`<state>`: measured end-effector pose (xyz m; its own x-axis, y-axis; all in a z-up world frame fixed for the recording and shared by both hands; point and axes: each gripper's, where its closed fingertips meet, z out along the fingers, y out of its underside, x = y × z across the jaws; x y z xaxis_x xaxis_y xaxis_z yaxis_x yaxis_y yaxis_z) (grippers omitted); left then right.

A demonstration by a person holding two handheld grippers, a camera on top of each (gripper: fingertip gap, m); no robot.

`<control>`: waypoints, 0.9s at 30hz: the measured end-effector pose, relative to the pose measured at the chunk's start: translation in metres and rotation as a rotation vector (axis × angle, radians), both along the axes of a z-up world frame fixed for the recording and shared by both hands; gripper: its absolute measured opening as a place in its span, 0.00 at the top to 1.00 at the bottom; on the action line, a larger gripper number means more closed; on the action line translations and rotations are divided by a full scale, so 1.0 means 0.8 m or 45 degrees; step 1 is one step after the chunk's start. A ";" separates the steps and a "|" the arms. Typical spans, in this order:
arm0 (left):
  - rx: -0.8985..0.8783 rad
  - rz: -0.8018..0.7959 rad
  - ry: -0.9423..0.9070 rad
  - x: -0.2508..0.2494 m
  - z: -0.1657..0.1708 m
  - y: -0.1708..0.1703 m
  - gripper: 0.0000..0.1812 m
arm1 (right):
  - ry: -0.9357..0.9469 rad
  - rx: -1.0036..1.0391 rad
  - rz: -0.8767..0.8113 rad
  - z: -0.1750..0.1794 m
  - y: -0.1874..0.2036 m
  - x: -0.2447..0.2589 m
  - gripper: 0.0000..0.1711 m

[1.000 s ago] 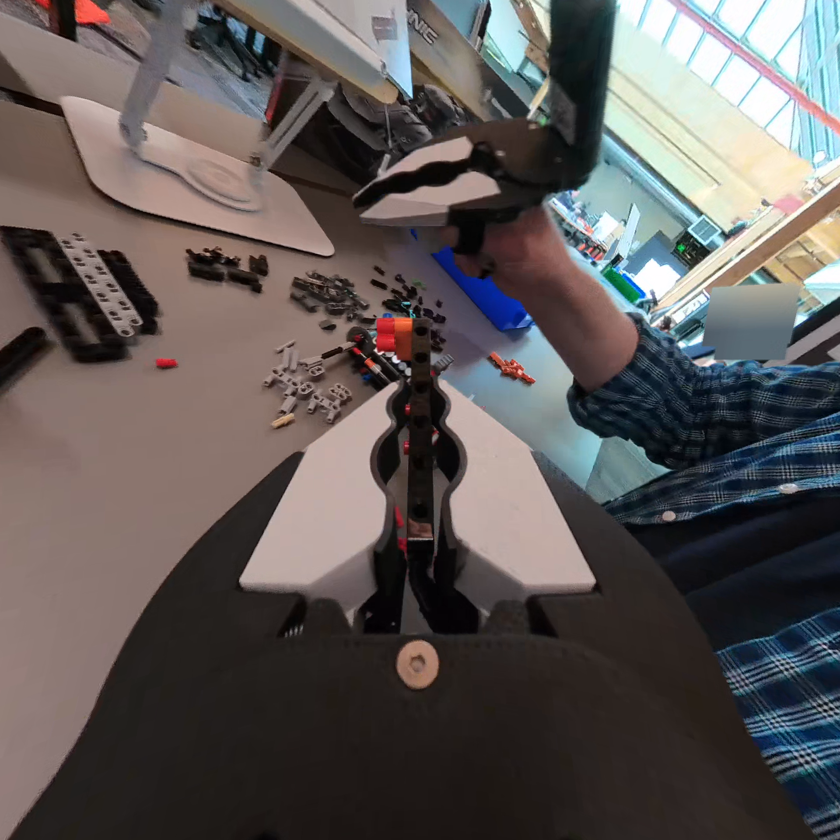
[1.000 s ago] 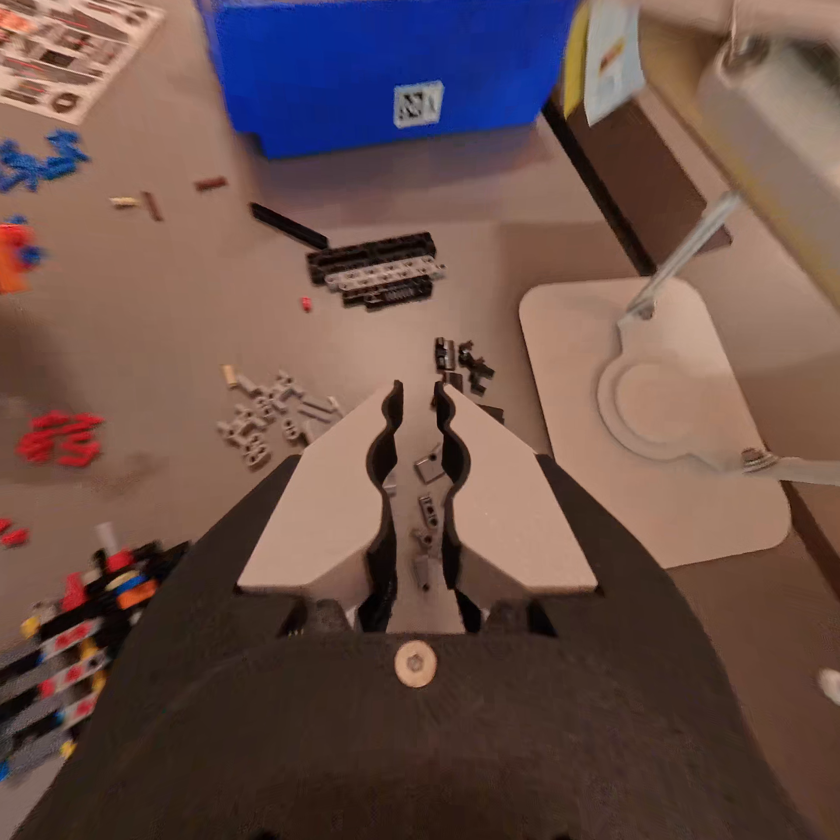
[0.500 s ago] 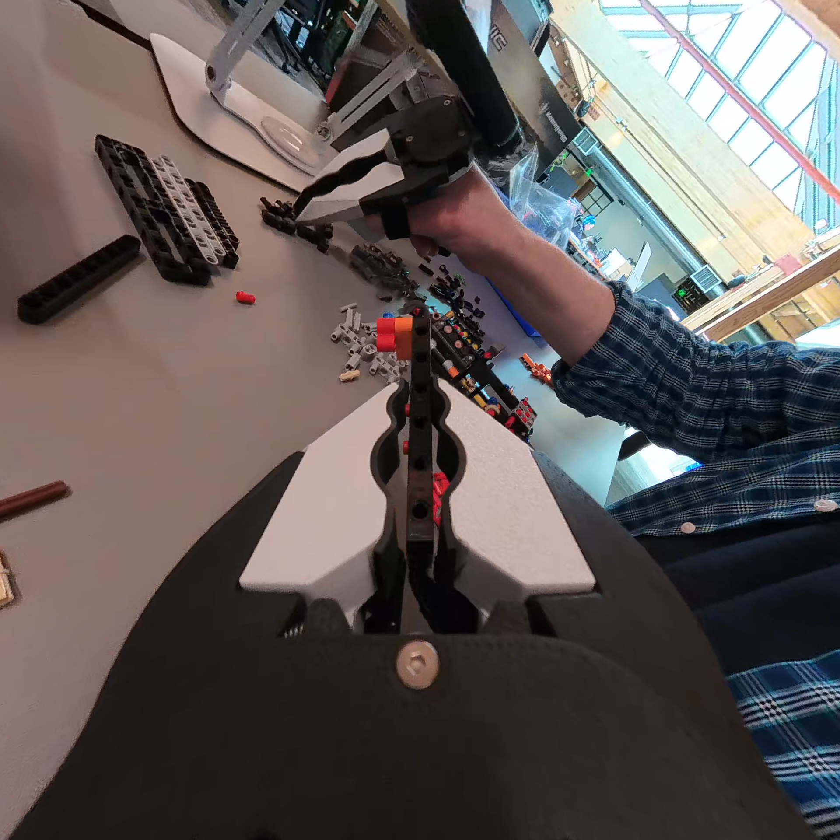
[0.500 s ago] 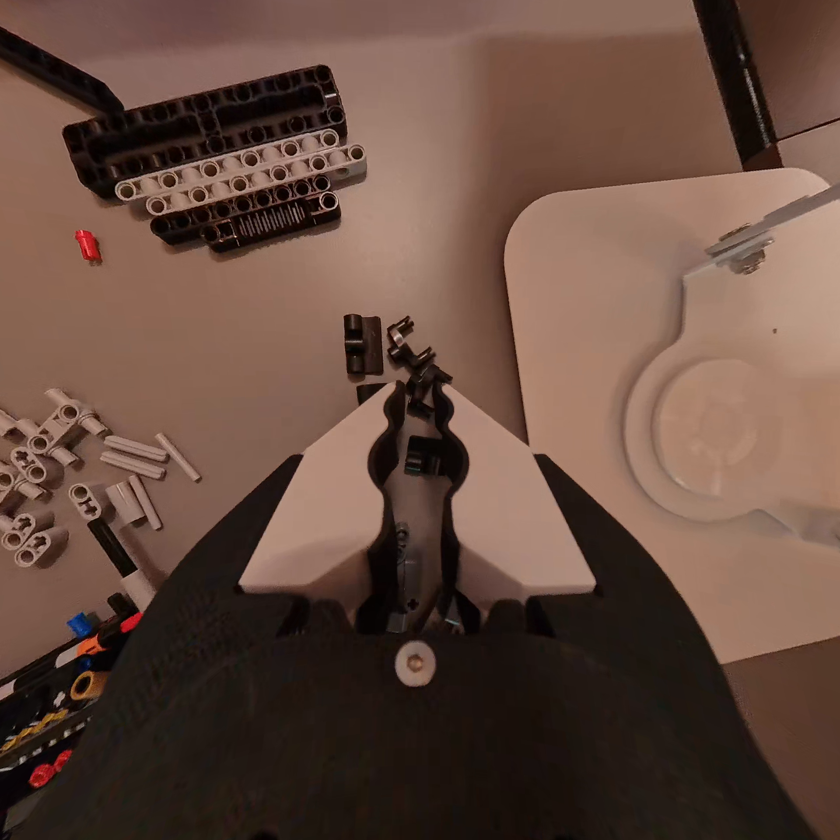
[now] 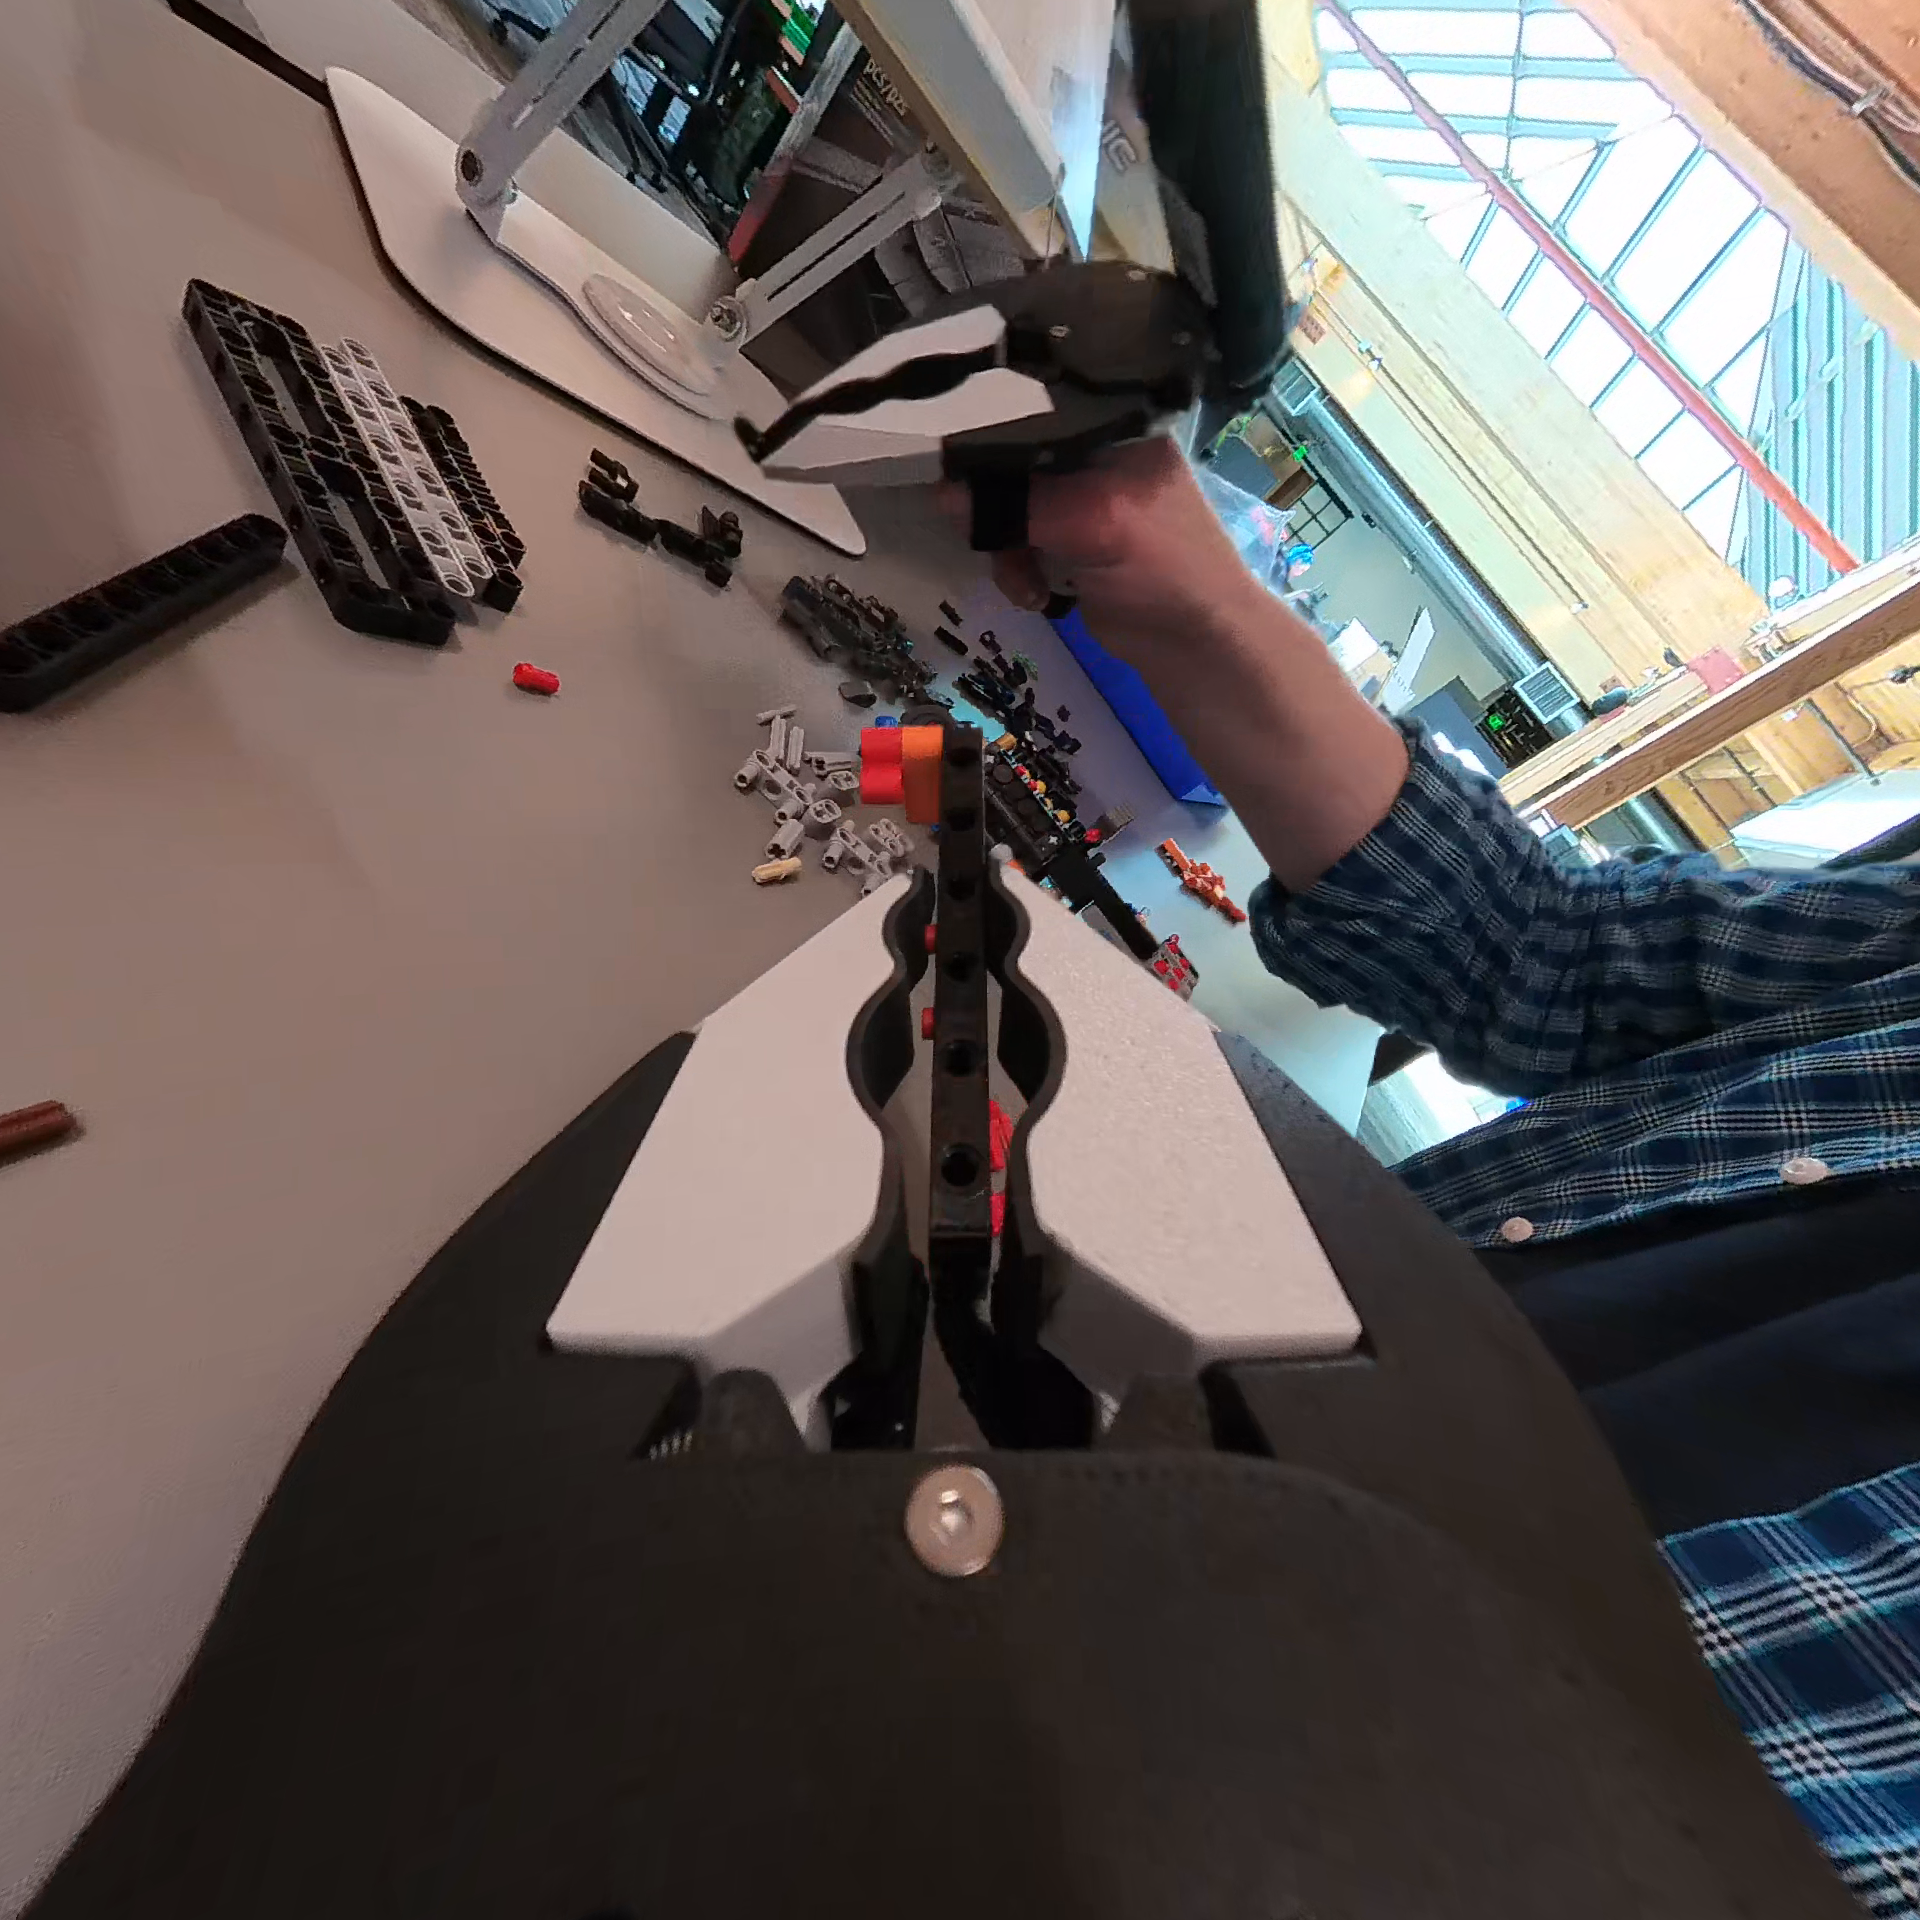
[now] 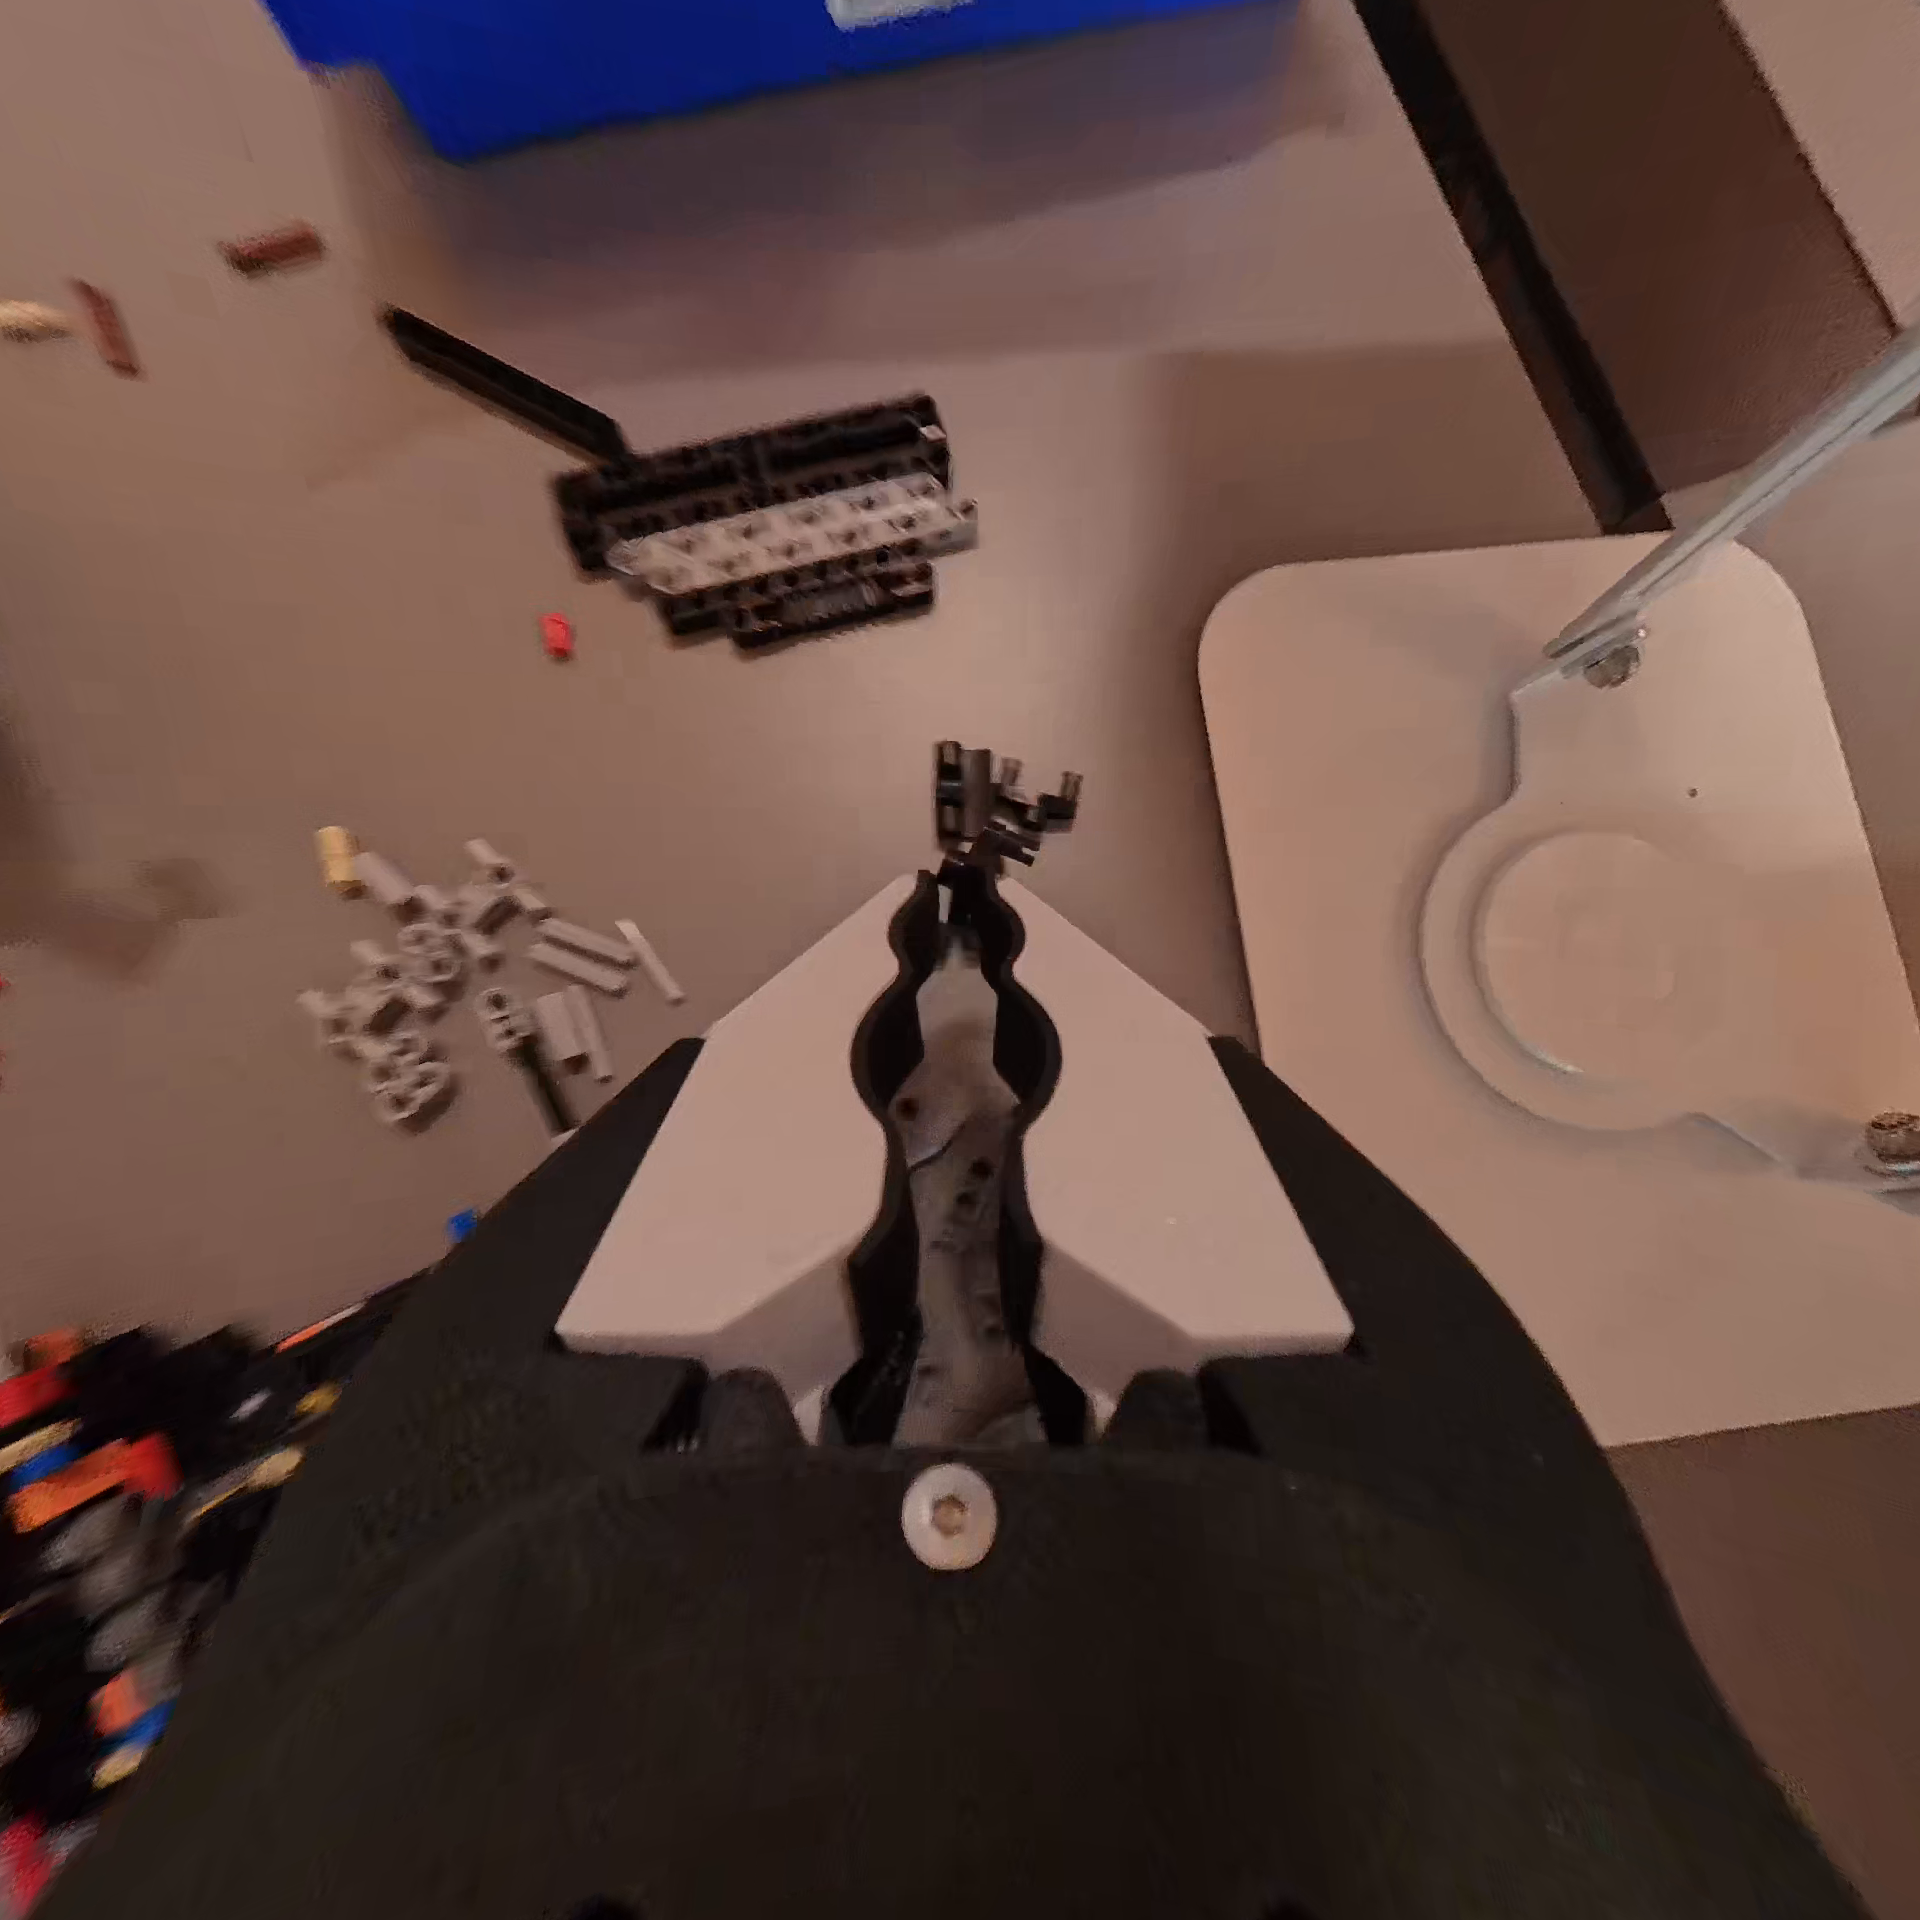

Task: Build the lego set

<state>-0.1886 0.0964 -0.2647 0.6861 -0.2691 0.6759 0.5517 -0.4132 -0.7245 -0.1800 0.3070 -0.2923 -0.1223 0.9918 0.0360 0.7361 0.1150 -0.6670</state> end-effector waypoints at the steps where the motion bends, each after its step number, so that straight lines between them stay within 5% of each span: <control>1: 0.007 0.000 -0.010 0.001 0.001 0.001 0.96 | 0.044 -0.029 0.015 0.013 -0.009 0.007 0.98; 16: 0.107 0.005 -0.069 0.038 0.020 0.016 0.96 | 0.421 -0.259 0.187 0.114 -0.140 0.117 0.97; 27: 0.166 -0.025 -0.026 0.064 0.036 0.034 0.96 | 0.626 -0.337 0.215 0.134 -0.157 0.154 0.97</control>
<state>-0.1370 0.1233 -0.2358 0.6665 -0.3689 0.6478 0.5593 -0.3270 -0.7617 -0.0565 0.1813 -0.1848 -0.3114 0.9429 -0.1181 0.3188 -0.0134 -0.9477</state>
